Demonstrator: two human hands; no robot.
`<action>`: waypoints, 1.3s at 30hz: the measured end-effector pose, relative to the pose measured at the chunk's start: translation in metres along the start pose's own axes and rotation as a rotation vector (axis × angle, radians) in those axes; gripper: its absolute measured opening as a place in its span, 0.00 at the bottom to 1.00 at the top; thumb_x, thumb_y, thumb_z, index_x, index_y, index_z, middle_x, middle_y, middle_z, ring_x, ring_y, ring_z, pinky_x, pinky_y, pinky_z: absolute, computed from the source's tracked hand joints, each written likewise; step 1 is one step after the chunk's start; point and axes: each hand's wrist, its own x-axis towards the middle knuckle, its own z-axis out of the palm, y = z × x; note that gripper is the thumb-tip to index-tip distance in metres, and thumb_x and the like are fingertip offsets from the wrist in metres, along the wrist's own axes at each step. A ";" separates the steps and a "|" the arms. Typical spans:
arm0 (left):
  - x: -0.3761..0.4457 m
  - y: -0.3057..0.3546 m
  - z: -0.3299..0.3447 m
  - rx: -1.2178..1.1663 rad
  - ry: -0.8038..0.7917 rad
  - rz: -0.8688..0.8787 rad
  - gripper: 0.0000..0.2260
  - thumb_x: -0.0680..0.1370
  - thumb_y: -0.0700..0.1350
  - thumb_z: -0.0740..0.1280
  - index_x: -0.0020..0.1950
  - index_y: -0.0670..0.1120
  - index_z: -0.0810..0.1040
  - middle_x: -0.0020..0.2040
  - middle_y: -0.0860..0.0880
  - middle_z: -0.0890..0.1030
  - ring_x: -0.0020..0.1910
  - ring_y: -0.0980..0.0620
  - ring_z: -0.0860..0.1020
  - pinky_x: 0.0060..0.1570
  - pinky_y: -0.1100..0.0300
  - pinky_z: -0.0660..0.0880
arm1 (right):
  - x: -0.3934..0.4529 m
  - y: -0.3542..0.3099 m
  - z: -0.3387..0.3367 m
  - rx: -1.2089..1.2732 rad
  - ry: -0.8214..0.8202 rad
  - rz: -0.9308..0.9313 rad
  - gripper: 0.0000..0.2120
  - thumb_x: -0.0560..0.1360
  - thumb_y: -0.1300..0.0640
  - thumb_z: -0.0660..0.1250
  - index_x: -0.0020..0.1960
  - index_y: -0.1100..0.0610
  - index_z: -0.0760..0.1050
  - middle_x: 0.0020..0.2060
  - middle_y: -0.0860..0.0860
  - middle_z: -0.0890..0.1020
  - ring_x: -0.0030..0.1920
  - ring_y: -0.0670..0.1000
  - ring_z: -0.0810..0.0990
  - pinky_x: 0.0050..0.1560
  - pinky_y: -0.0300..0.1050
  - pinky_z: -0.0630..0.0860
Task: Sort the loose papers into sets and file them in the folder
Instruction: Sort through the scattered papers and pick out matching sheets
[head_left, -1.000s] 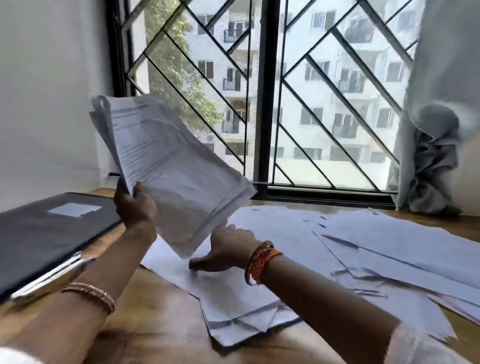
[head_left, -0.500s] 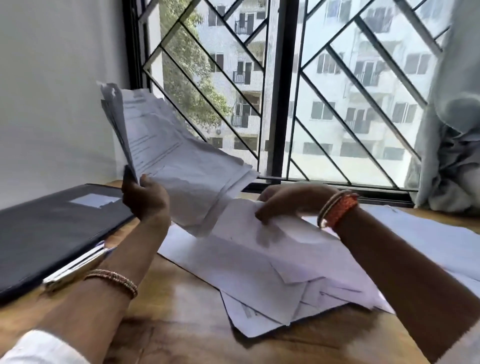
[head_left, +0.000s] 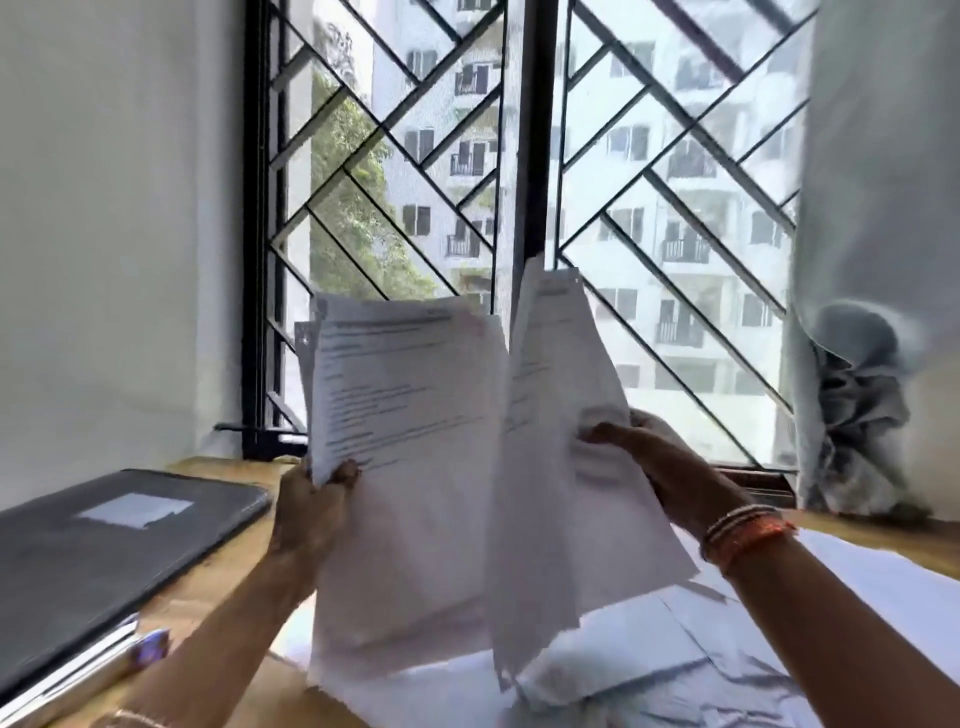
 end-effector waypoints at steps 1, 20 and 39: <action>-0.005 -0.001 0.003 -0.008 -0.043 -0.003 0.06 0.78 0.34 0.63 0.46 0.44 0.77 0.40 0.47 0.79 0.37 0.49 0.74 0.34 0.63 0.74 | 0.004 0.004 -0.001 0.021 0.019 0.014 0.10 0.73 0.71 0.65 0.53 0.63 0.78 0.38 0.58 0.83 0.31 0.52 0.82 0.31 0.44 0.80; -0.015 0.003 0.004 -0.118 -0.182 -0.030 0.09 0.80 0.35 0.61 0.48 0.46 0.79 0.47 0.43 0.82 0.46 0.42 0.79 0.51 0.44 0.76 | 0.014 0.015 -0.014 0.120 0.050 0.055 0.12 0.73 0.70 0.66 0.54 0.60 0.77 0.38 0.56 0.84 0.34 0.52 0.83 0.34 0.47 0.82; -0.002 -0.004 0.004 -0.048 -0.102 -0.051 0.08 0.79 0.35 0.62 0.53 0.44 0.78 0.47 0.44 0.80 0.48 0.43 0.77 0.52 0.47 0.75 | 0.004 0.005 -0.044 -1.293 0.734 -0.585 0.09 0.70 0.67 0.64 0.47 0.57 0.76 0.35 0.60 0.81 0.35 0.64 0.81 0.34 0.52 0.76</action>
